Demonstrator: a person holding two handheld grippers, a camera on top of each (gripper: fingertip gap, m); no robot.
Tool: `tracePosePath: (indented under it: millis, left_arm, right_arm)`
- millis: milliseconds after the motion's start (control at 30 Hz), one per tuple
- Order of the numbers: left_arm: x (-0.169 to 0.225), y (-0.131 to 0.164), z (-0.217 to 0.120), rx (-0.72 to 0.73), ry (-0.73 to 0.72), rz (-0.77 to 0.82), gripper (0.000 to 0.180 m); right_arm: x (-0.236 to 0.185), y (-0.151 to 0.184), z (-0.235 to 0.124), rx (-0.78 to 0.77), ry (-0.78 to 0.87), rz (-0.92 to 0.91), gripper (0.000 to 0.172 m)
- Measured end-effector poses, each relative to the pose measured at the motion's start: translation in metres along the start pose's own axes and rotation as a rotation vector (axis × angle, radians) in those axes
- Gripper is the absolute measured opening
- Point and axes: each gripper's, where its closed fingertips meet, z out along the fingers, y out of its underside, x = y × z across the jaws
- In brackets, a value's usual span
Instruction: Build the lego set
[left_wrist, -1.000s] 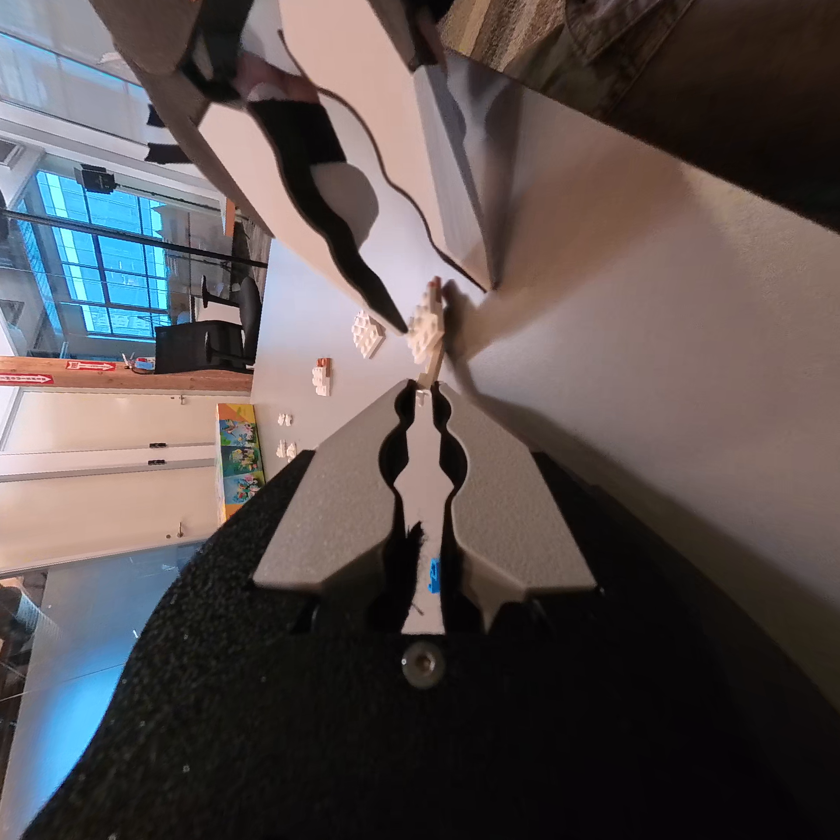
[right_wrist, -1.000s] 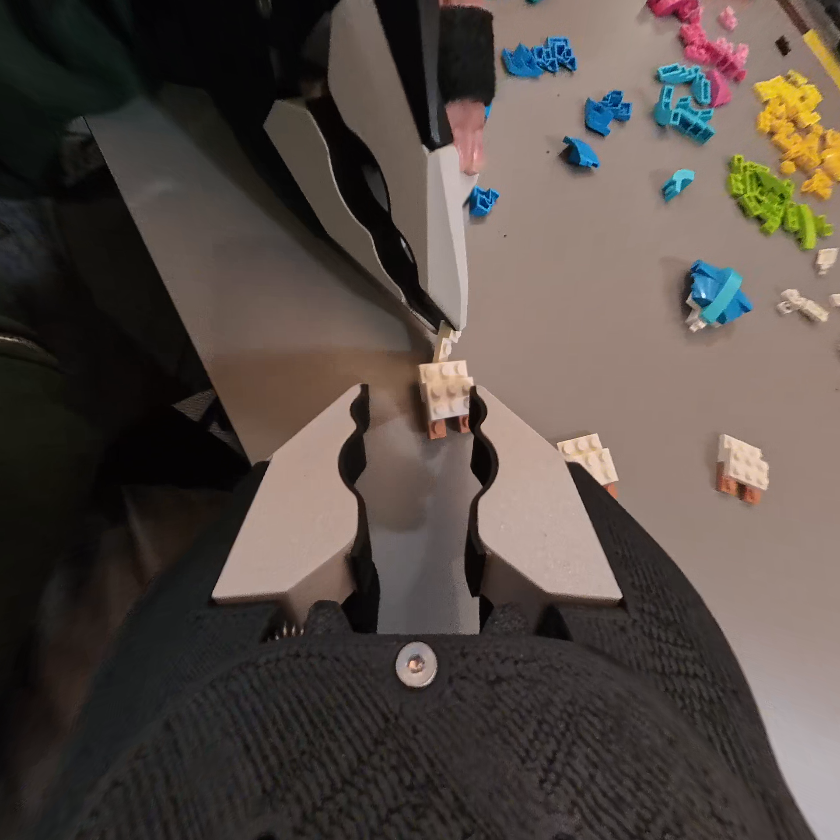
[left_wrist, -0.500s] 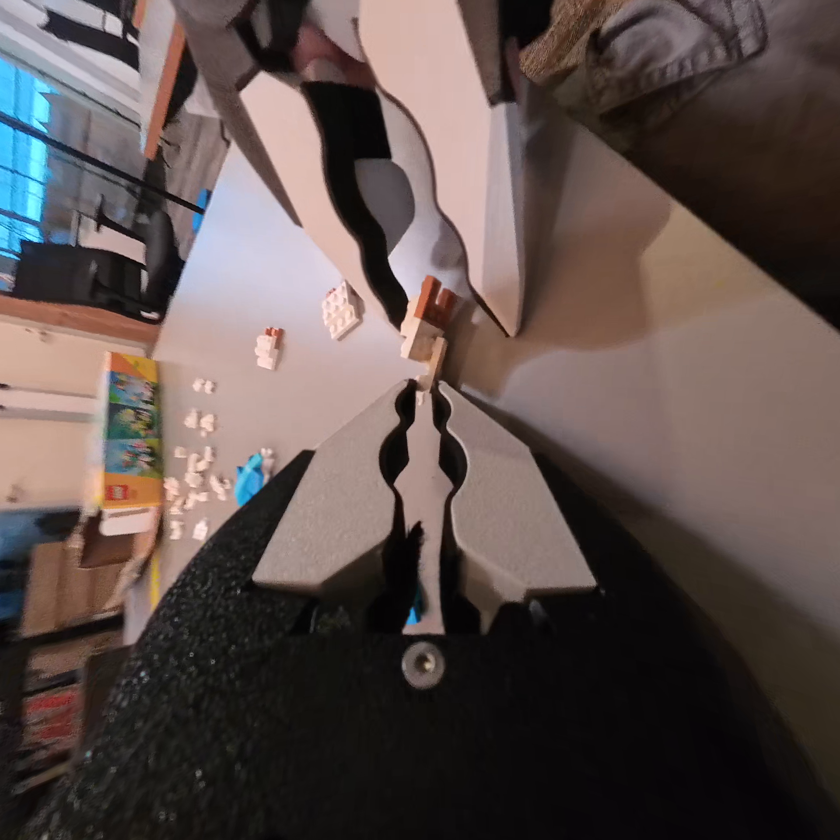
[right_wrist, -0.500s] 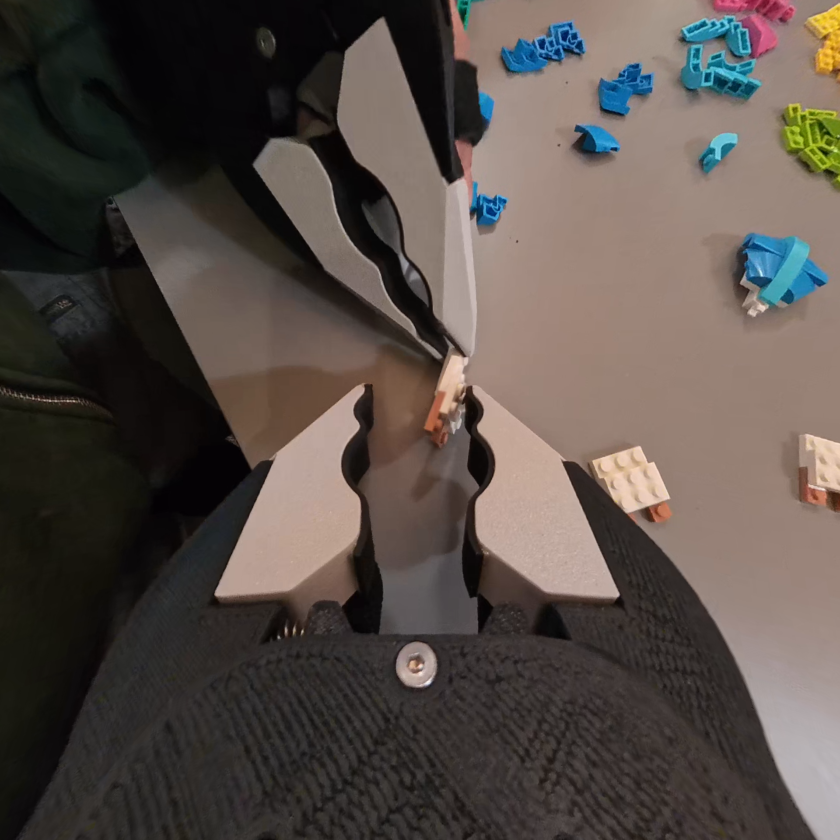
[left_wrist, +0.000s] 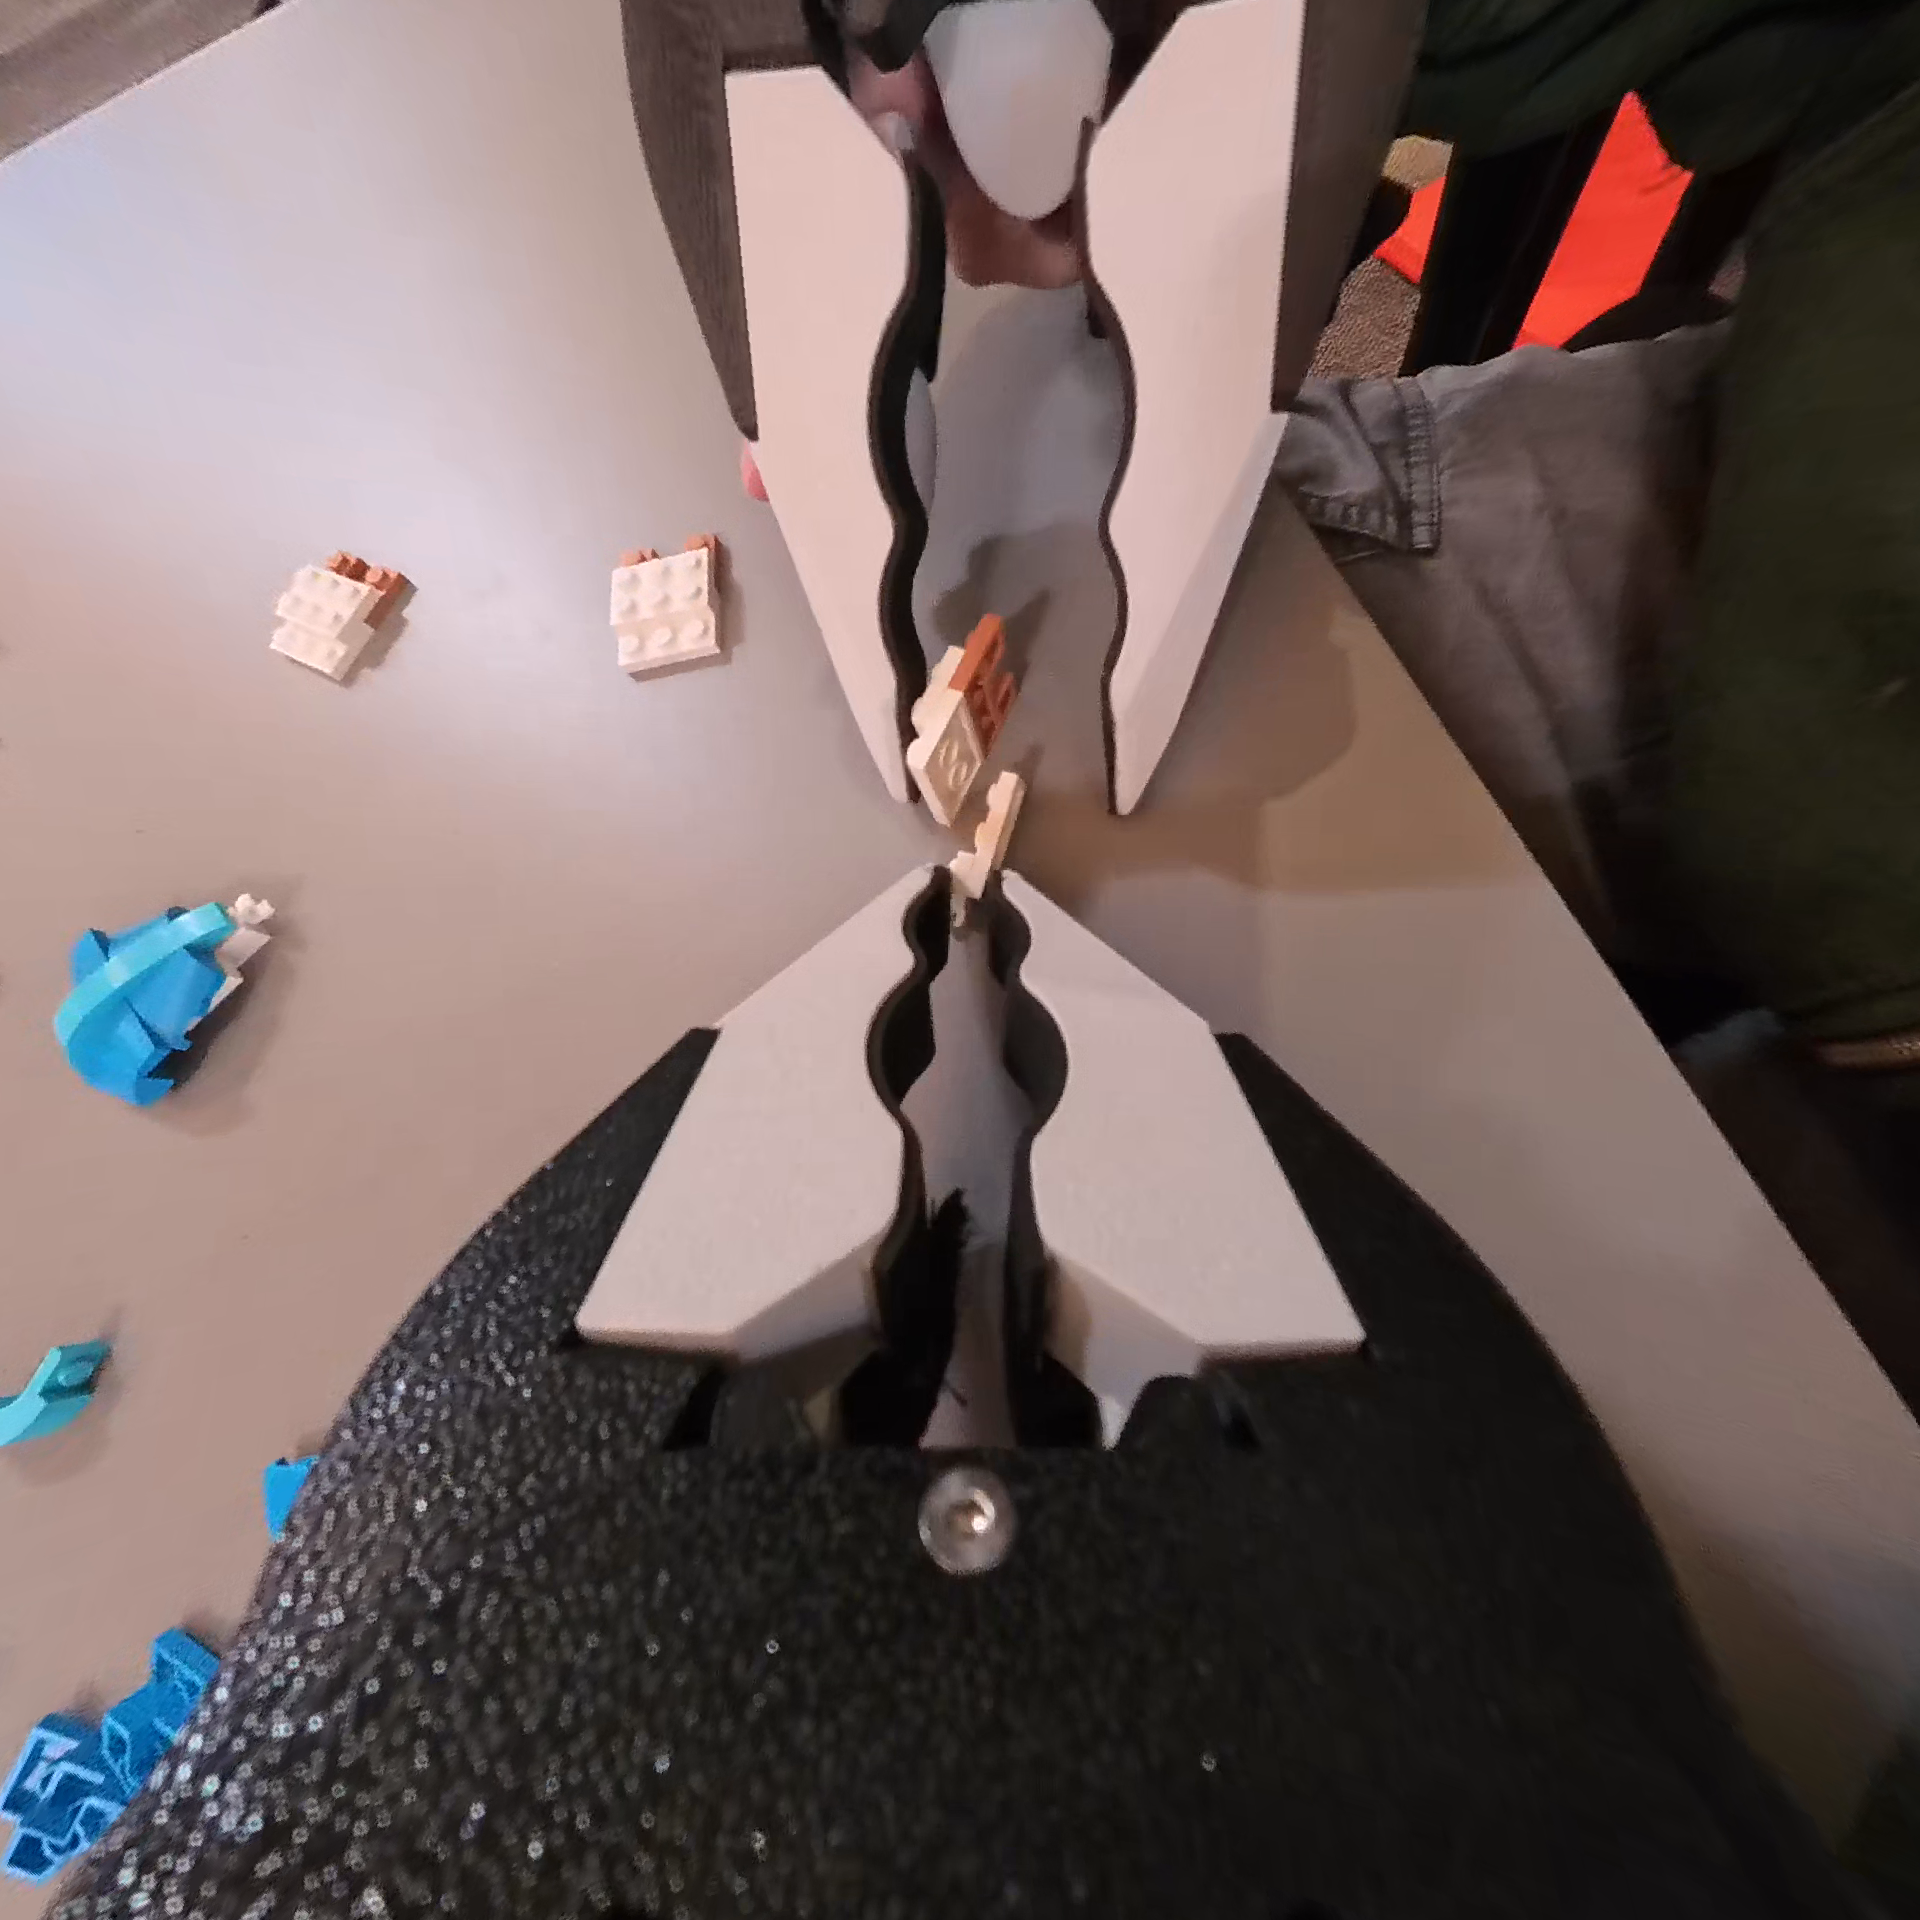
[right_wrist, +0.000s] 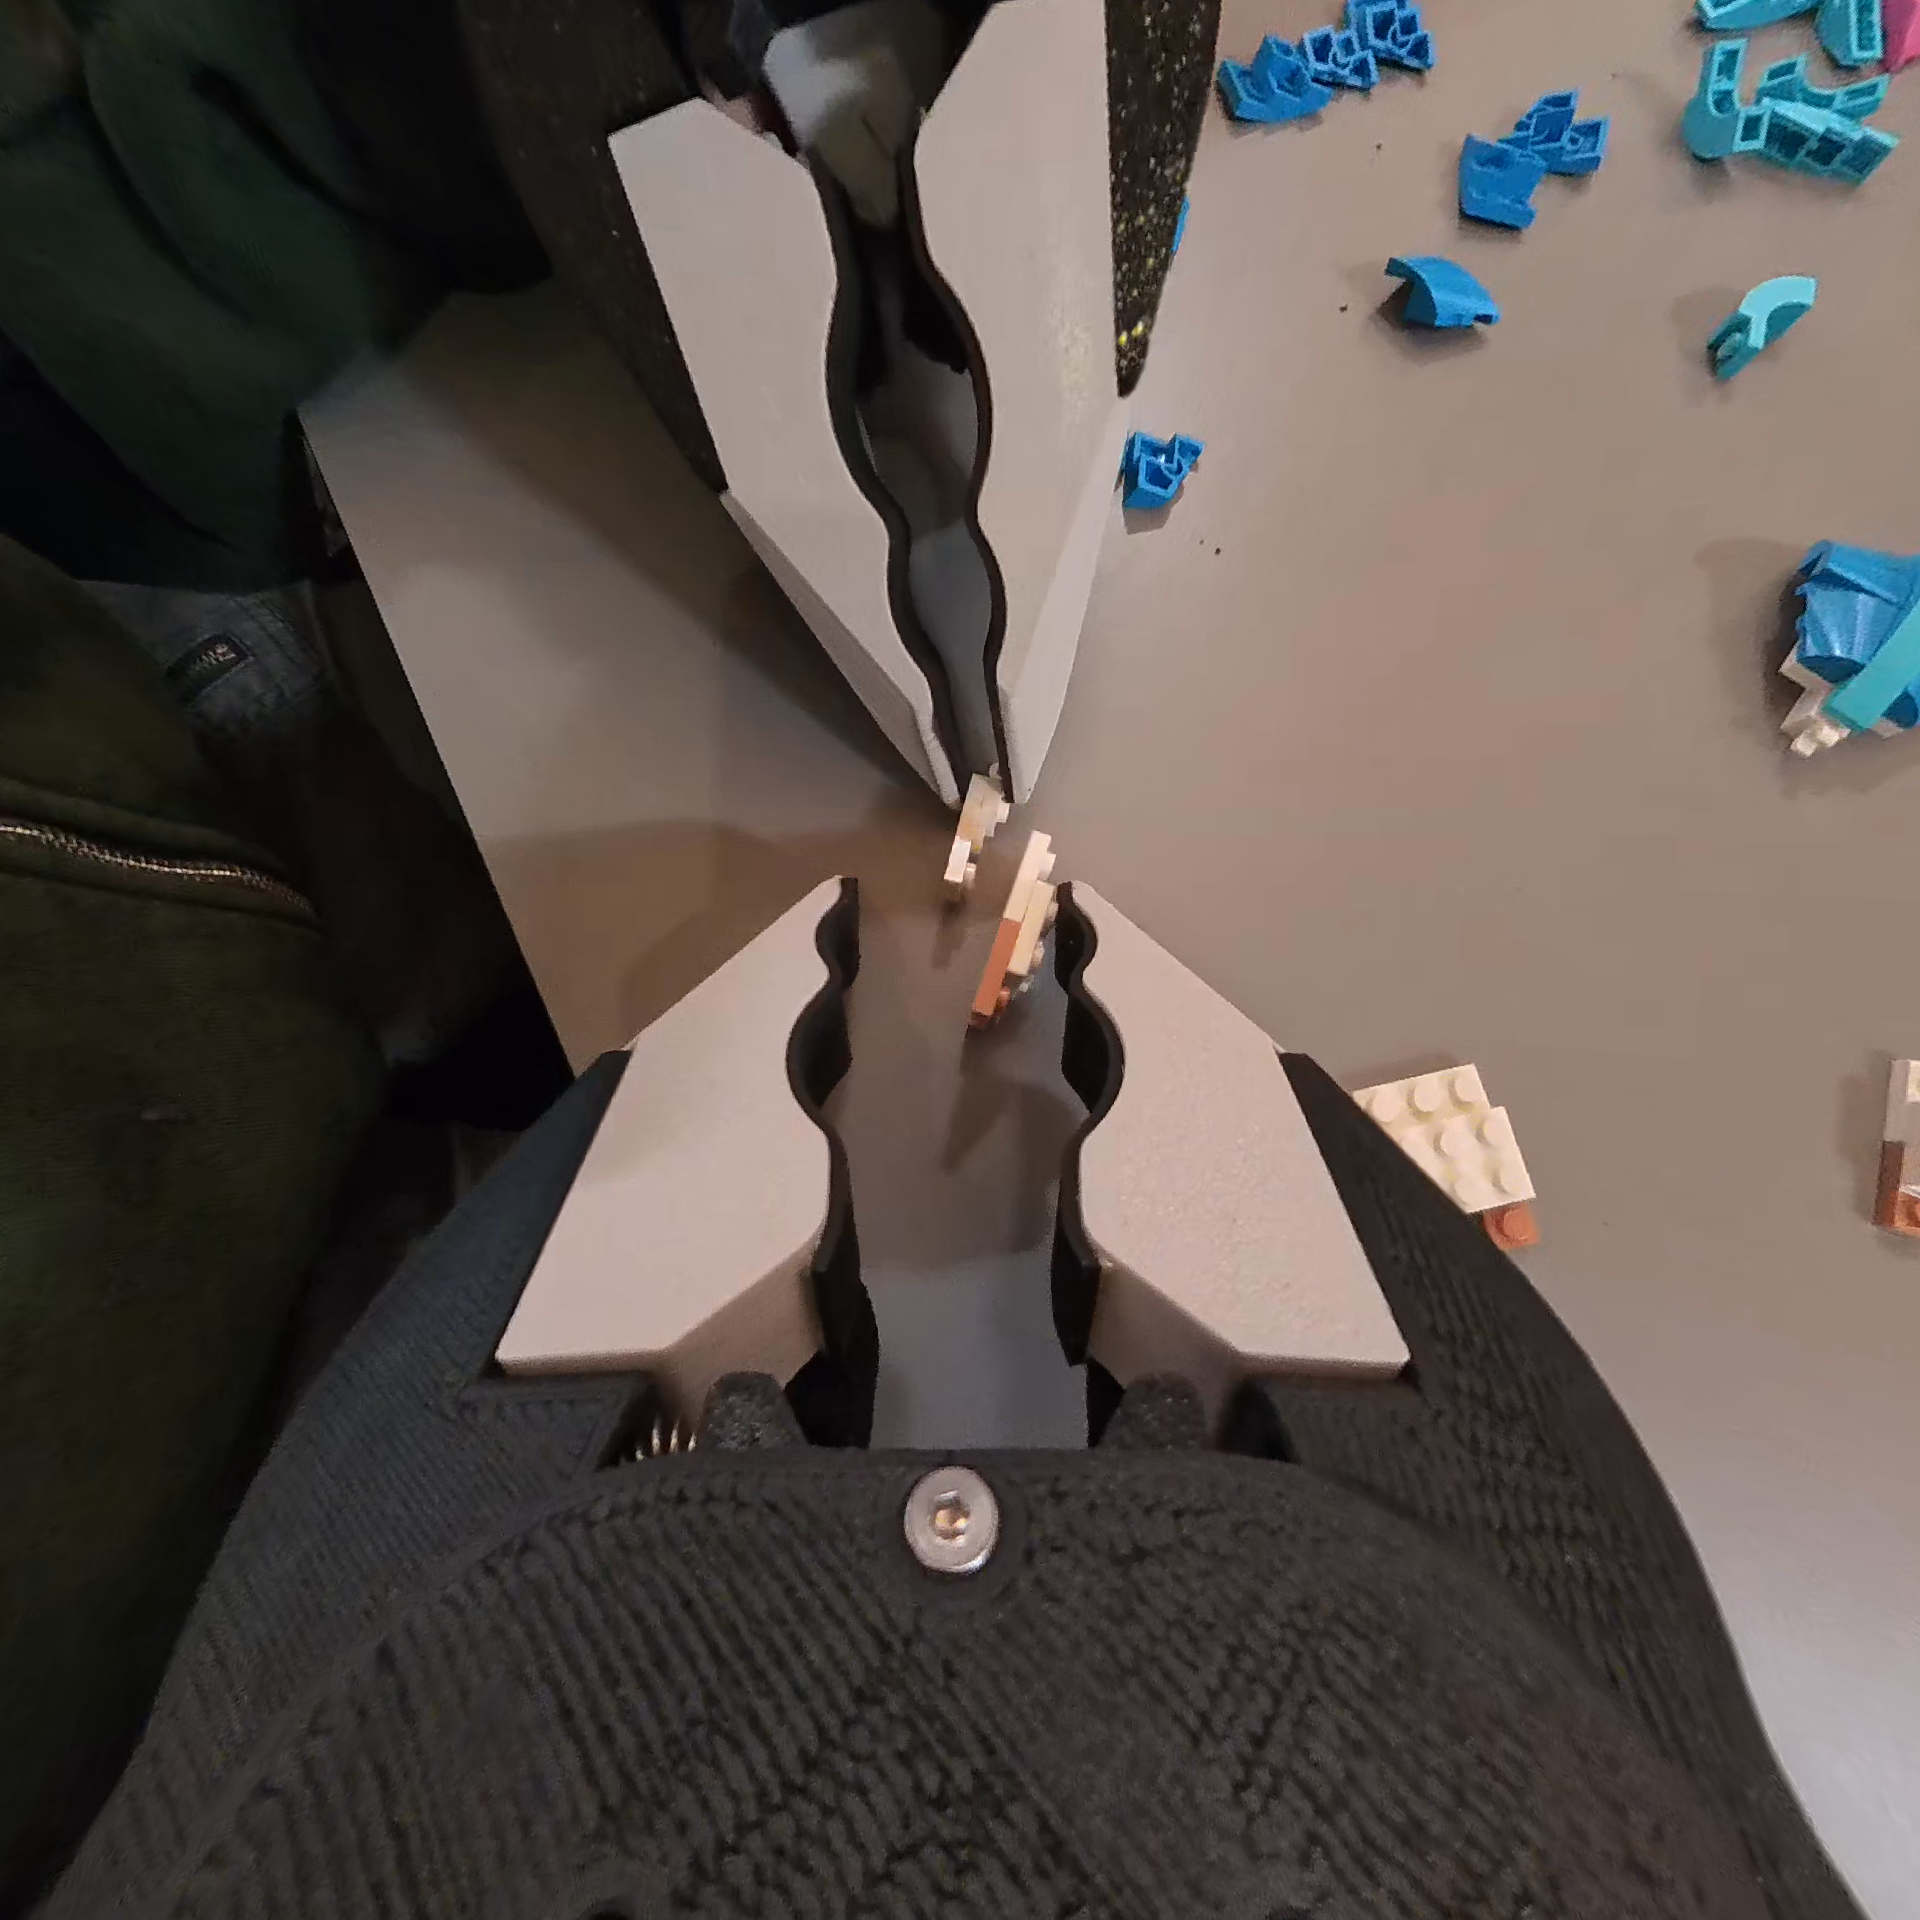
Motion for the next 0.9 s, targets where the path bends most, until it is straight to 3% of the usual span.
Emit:
tracePosePath:
  millis: [33, 900]
  left_arm:
    - [0.000, 0.000, 0.000, -0.002, -0.001, 0.005, 0.005]
    - [-0.007, -0.011, 0.005, -0.129, 0.013, 0.051, 0.005]
  right_arm:
    - [0.000, 0.000, 0.000, -0.001, 0.003, -0.006, 0.038]
    - [0.007, -0.003, 0.001, 0.002, 0.095, -0.030, 0.027]
